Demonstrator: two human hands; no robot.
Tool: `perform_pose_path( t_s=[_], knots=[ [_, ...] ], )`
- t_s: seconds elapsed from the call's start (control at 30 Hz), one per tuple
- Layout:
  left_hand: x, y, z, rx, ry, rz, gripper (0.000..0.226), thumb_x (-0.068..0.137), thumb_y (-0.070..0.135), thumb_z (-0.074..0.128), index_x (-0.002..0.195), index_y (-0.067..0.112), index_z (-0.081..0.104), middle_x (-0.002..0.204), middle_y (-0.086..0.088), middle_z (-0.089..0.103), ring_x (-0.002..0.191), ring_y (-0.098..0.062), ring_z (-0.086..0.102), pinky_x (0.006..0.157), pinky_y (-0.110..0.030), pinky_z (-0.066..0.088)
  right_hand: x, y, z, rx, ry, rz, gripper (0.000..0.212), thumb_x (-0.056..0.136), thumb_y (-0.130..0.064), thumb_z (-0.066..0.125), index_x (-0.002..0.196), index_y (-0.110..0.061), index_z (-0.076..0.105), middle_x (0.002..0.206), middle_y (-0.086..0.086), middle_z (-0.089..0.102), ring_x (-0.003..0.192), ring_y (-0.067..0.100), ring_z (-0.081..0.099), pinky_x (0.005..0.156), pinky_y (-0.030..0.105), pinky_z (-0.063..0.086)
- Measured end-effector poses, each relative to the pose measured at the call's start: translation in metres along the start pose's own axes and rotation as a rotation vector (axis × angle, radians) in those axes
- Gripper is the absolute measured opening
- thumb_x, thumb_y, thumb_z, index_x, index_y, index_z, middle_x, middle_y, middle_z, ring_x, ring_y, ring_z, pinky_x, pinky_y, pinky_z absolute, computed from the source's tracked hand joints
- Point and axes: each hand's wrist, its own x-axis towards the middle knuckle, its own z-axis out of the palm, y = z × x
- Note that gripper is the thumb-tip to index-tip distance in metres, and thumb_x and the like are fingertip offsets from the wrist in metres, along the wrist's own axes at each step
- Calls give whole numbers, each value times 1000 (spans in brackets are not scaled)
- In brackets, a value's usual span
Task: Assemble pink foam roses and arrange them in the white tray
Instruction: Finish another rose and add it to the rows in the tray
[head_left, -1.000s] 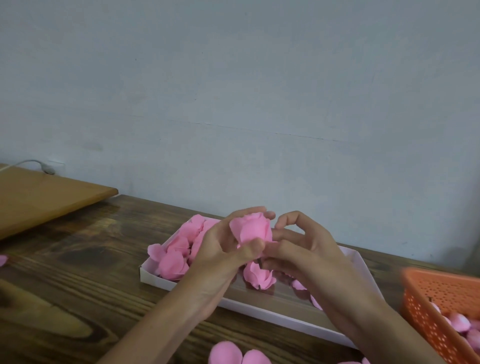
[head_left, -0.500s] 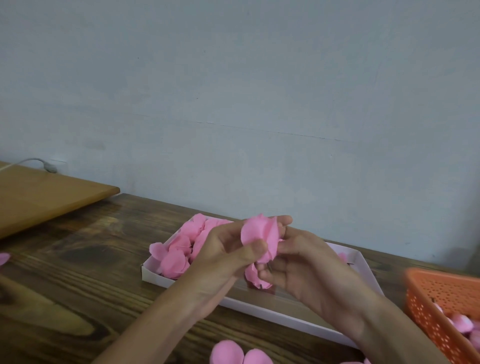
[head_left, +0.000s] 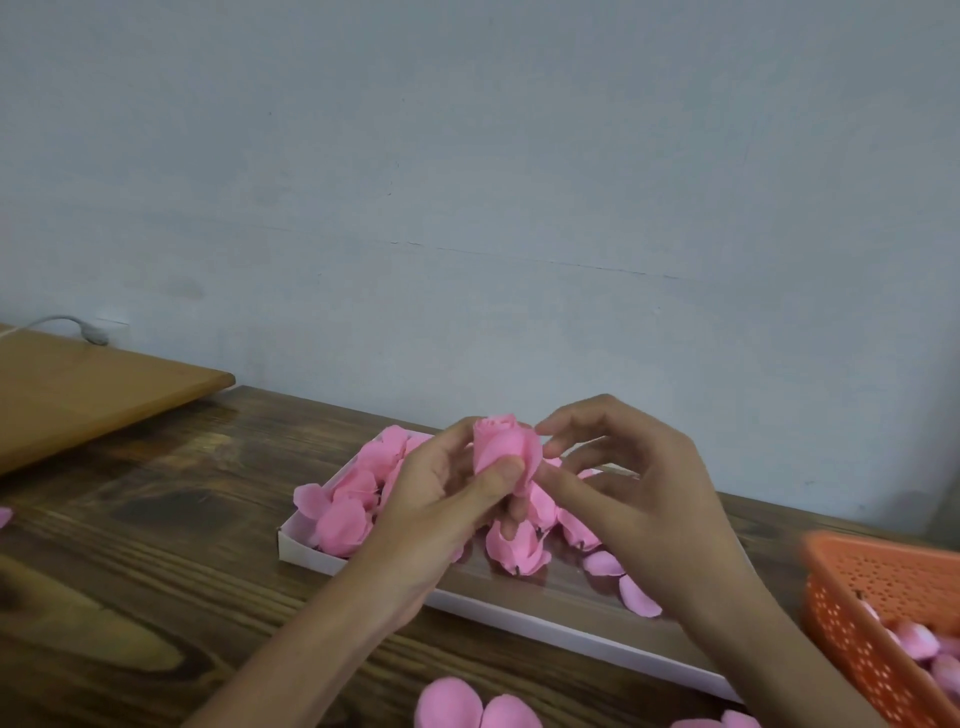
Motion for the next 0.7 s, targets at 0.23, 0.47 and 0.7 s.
perform_pose_path(
  t_s=[0.23,0.47,0.7],
  knots=[
    [-5,3,9,-117,-148,-140,29,99,30,61,125,21,68,78,-2,49,67,-12,44,61,-26,37,0,4,0,-207,-19,-170,36,84,-5,79,94,-39,74,97,-14,71,81,14,69,67,24,56],
    [-6,5,5,63,-228,-161,43,87,14,68,127,30,65,85,3,59,72,-14,50,66,-28,43,5,6,-9,-305,-68,-308,48,79,-11,86,112,-43,71,103,-13,64,84,15,68,68,19,54],
    [-8,-2,15,306,-161,-43,32,92,10,73,112,34,66,97,5,71,99,-25,74,83,-33,63,2,4,-10,-440,-182,-397,24,80,-16,87,92,-36,80,103,-16,59,87,10,63,71,17,50]
  ],
)
